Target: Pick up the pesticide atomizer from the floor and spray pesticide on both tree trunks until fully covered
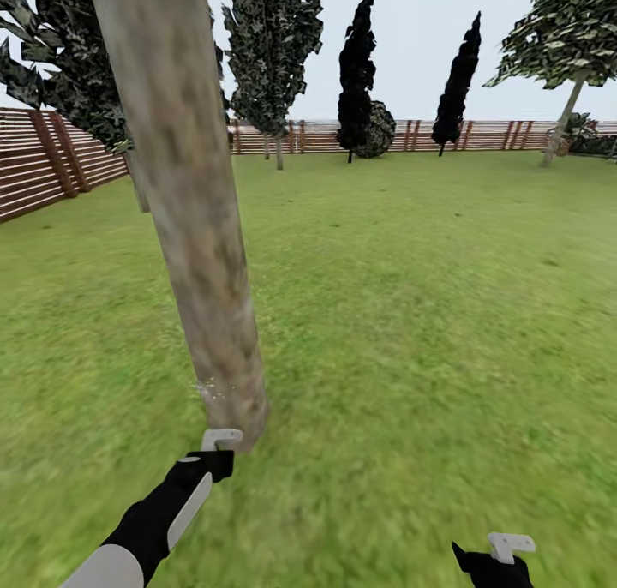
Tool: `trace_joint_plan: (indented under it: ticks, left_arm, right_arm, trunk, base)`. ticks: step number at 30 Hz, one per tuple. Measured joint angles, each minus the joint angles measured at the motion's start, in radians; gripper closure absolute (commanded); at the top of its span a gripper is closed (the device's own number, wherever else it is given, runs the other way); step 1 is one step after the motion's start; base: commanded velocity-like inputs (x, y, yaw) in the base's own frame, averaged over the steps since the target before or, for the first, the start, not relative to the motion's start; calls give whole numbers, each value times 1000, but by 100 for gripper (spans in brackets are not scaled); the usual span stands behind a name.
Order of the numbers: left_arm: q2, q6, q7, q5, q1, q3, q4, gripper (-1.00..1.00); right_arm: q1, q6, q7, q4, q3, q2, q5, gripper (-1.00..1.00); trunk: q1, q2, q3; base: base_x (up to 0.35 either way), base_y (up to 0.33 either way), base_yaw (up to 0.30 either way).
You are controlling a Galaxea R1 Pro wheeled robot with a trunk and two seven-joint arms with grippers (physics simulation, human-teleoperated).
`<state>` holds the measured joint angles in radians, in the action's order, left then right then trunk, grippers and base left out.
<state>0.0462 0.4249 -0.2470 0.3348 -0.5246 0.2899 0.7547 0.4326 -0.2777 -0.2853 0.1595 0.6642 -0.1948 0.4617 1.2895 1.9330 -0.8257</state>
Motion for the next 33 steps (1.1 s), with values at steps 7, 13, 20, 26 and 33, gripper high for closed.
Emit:
trace_joint_plan:
  ticks: [7, 13, 20, 26, 33]
  left_arm:
    - [-1, 0, 3, -9, -3, 1, 20, 100]
    - [-26, 92, 8, -2, -75, 4, 71, 100]
    - [58, 138, 18, -7, -87, -80, 107, 100]
    - [31, 275, 19, 2, -74, -57, 313, 100]
    - [28, 373, 18, -12, -76, -72, 442, 100]
  right_arm:
    - [0, 0, 0, 0, 0, 0, 0, -100]
    - [0, 0, 1, 0, 0, -3, 0, -100]
    - [0, 0, 3, 0, 0, -3, 0, -100]
    - [0, 0, 3, 0, 0, -3, 0, -100]
    - [0, 0, 3, 0, 0, -3, 0, -100]
  trunk:
    - [0, 0, 0]
    - [0, 0, 0]
    - [0, 0, 0]
    - [0, 0, 0]
    - [0, 0, 0]
  base:
    - [0, -130, 240]
    - [0, 0, 10]
    - [0, 0, 0]
    - [0, 0, 0]
    - [0, 0, 0]
